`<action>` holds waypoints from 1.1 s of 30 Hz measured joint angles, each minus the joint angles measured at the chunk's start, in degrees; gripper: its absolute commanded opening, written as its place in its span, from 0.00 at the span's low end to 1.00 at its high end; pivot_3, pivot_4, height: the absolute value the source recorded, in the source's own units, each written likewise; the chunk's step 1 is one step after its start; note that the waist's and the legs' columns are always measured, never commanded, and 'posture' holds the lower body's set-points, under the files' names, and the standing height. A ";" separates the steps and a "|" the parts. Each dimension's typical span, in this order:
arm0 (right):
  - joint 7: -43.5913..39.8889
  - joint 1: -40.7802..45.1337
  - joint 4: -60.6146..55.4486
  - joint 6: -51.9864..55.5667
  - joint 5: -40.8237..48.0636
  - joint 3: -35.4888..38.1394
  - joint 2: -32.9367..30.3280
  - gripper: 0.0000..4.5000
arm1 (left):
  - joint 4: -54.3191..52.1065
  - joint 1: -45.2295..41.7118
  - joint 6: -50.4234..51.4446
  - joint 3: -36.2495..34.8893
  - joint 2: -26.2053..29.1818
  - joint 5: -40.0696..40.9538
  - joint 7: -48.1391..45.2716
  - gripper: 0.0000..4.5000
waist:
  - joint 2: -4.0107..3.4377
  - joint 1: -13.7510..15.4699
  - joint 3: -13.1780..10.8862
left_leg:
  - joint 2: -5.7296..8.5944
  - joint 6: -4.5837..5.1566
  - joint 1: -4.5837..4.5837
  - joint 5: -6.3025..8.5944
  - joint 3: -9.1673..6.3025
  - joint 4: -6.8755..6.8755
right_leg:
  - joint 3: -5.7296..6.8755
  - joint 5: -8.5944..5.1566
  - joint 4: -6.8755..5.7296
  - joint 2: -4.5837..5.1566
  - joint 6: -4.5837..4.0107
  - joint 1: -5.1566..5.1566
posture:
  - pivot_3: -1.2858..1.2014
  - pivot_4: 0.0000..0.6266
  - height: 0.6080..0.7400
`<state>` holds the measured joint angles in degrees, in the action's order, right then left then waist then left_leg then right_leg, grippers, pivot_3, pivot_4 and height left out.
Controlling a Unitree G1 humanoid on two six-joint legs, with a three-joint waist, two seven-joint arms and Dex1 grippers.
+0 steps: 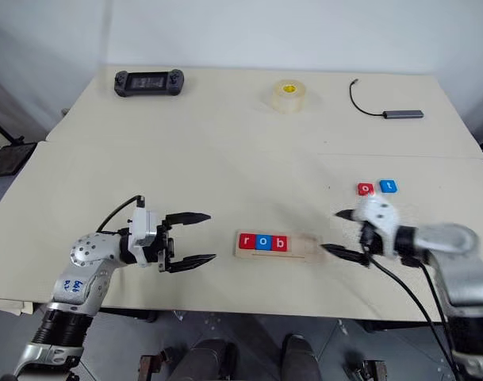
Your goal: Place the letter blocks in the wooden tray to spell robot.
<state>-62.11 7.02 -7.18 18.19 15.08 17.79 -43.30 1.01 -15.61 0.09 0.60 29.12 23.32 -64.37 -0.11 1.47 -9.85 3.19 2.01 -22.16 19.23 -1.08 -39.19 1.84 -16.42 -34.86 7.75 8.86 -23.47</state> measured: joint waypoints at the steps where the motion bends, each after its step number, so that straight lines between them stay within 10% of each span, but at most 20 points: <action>1: 1.51 -2.68 -0.77 -1.64 1.12 3.50 1.35 0.99 | 0.08 -0.09 0.02 0.05 -0.06 -0.02 0.03 1.00 | -0.01 -0.01 0.00 | -0.01 0.00 0.02 0.00 0.01 0.00 | -0.01 0.00 -0.01 -0.01 0.00 0.01 | 0.52 0.24 1.00; 9: 9.66 -25.02 -4.60 -15.79 4.38 18.57 14.22 0.99 | 2.09 -1.03 2.06 -0.48 -1.34 0.10 2.35 1.00 | -0.02 -0.11 0.01 | -0.03 0.00 0.10 0.00 0.12 0.05 | -0.25 0.00 -0.08 -0.09 0.00 0.01 | 0.52 0.24 1.00; 17: 16.92 -24.43 -4.12 -16.78 6.87 17.47 17.46 0.99 | 2.18 -2.16 2.37 -0.42 -1.67 0.09 2.20 1.00 | -0.03 -1.55 0.01 | -0.14 -0.03 0.71 0.01 0.36 0.16 | -0.63 -0.05 -0.08 -0.16 -0.08 0.29 | 0.52 0.24 1.00; 33: 40.50 25.36 20.91 22.65 1.95 0.55 5.00 0.99 | 2.27 -1.50 0.35 -0.44 -3.60 -0.72 4.77 1.00 | -0.07 -1.34 0.03 | -0.25 -0.14 0.52 0.03 0.33 0.15 | -0.46 -0.15 -0.18 -0.16 -0.27 0.06 | 0.52 0.24 1.00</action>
<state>-21.61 32.38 13.73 40.84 17.02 18.34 -38.30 3.28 -17.12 0.44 0.17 25.52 22.60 -59.60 -0.17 0.13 -9.82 2.94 1.86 -21.65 19.26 -0.76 -39.04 1.37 -16.57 -35.05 7.58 8.59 -23.41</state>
